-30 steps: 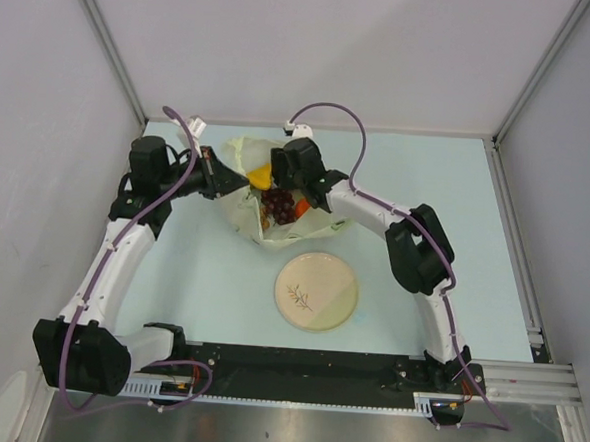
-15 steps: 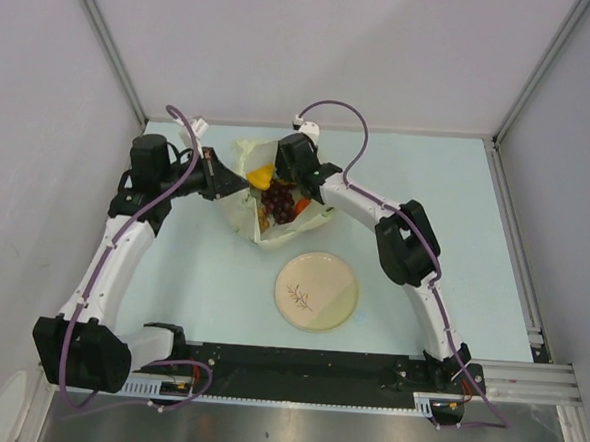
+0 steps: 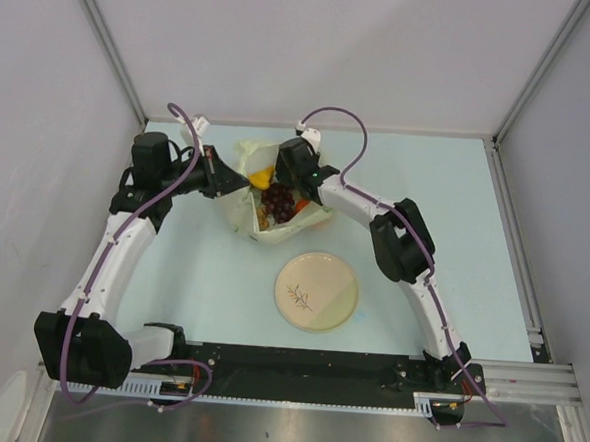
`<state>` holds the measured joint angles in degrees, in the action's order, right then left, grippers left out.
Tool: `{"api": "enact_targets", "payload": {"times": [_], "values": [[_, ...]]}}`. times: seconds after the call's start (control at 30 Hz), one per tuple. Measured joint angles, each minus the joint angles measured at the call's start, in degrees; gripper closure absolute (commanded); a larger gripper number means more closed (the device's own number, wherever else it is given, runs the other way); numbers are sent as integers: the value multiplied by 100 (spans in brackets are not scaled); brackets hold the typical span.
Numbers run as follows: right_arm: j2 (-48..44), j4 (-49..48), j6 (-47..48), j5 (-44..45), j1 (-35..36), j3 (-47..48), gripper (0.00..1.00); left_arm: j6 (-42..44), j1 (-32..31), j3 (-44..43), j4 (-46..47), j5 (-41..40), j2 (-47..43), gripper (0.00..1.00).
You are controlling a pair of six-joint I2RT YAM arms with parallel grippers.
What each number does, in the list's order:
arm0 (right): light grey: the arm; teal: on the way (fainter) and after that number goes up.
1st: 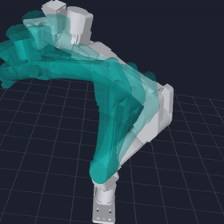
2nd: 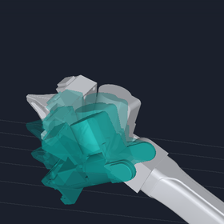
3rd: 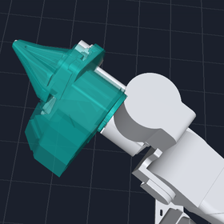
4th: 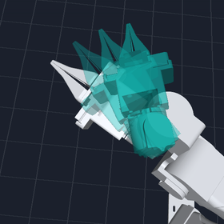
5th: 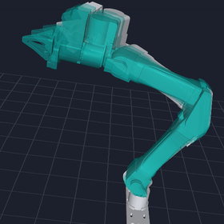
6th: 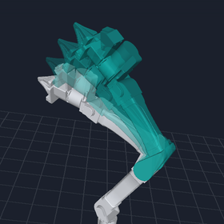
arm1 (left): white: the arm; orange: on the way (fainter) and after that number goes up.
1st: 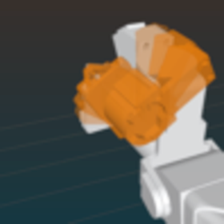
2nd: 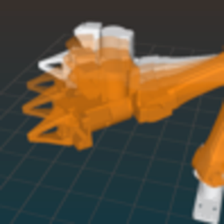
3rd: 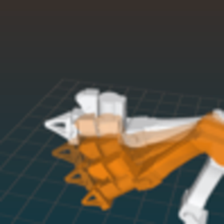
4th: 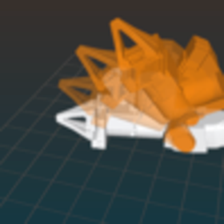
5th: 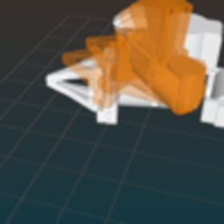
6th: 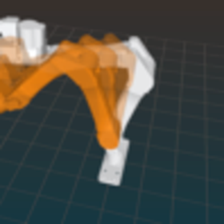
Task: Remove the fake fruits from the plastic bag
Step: Take out the fake fruit from the plastic bag.
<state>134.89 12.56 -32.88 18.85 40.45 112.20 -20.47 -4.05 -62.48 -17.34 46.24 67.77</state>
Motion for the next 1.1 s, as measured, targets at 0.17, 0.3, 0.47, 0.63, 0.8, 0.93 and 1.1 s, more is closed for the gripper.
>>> {"api": "enact_targets", "payload": {"times": [0.17,0.3,0.47,0.63,0.8,0.93,1.1], "values": [[20,-162,57,-254,-122,0,61,0,0,0,2,2,0,99],[17,-291,256,-481,-197,-33,79,0,0,0,2,2,0,99],[-44,-476,651,-833,-177,-155,98,-9,0,0,24,2,0,99],[-476,-490,1027,-1145,-85,-584,100,-48,0,2,98,4,0,99],[-1126,-474,1327,-1425,22,-1091,100,-96,0,87,269,4,-2,99],[-1705,-420,1596,-1784,68,-1486,100,-157,0,186,337,-2,-2,100],[-2321,-90,1978,-2341,101,-1744,100,-136,0,203,448,-83,55,99]]}}
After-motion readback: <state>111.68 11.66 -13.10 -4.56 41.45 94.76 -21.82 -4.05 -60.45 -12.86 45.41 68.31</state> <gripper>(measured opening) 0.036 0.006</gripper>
